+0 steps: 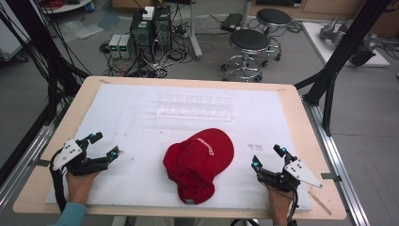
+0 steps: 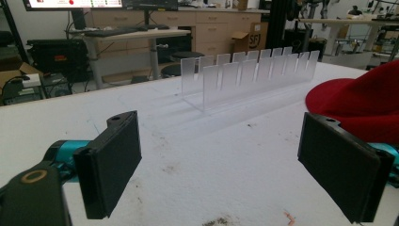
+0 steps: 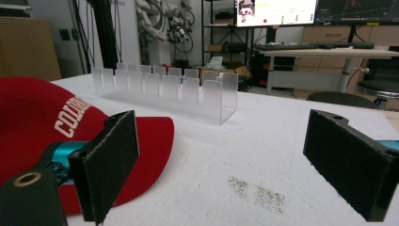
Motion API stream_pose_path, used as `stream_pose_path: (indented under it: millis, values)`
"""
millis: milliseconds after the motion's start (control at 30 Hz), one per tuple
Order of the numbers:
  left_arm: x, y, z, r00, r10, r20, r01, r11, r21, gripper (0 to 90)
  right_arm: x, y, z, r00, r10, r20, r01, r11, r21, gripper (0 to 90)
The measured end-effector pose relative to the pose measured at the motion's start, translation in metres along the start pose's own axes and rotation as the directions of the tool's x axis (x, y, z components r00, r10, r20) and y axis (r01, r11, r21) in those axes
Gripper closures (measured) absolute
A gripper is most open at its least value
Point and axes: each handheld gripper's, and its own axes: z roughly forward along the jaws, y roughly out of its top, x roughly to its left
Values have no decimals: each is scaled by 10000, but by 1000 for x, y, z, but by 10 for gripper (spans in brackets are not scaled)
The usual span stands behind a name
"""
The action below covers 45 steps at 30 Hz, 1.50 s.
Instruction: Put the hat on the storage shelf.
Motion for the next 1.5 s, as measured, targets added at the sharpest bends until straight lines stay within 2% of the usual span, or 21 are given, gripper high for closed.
stream_pose_path:
  millis: [233,433,700,767,867,967,1100,1133,1167,1300,1367,1500]
  values:
    - [0,0,0,10000,-26,-55,26,10000,-23,140,0,0,0,10000,20,-37,-21,10000,-28,98]
    - [0,0,0,9994,-143,-307,145,9999,45,141,1,0,0,10000,-32,-38,32,10000,-32,98]
    - [0,1,0,9998,-92,-183,92,10000,13,141,1,0,-1,10000,-27,-25,27,10000,-25,98]
    - [1,2,1,9997,-186,-141,188,9996,187,141,1,0,0,10000,-8,-30,8,10000,3,98]
    - [1,7,1,9996,-282,-96,287,9982,519,139,1,0,0,10000,26,-40,-25,10000,24,98]
    - [-1,17,-1,9992,-405,29,403,9979,509,138,1,0,0,10000,18,-25,-18,10000,46,98]
    - [-6,30,0,9986,-470,238,451,9964,721,138,0,0,0,10000,-13,-20,13,10000,54,98]
    - [-10,36,1,9977,-547,397,510,9947,898,137,1,0,0,10000,-17,-28,18,10000,70,98]
    - [-10,36,1,9977,-547,397,510,9947,898,134,1,0,0,10000,-17,-28,18,10000,70,98]
    - [-23,54,4,9935,-334,1090,210,9934,1130,133,0,0,0,10000,8,-35,-8,10000,93,98]
    - [-29,61,6,9896,-231,1419,56,9924,1229,133,0,0,1,10000,-52,-44,52,10000,70,98]
    - [-43,75,9,9750,-155,2218,-131,9918,1268,133,0,0,1,10000,13,-21,-13,10000,95,98]
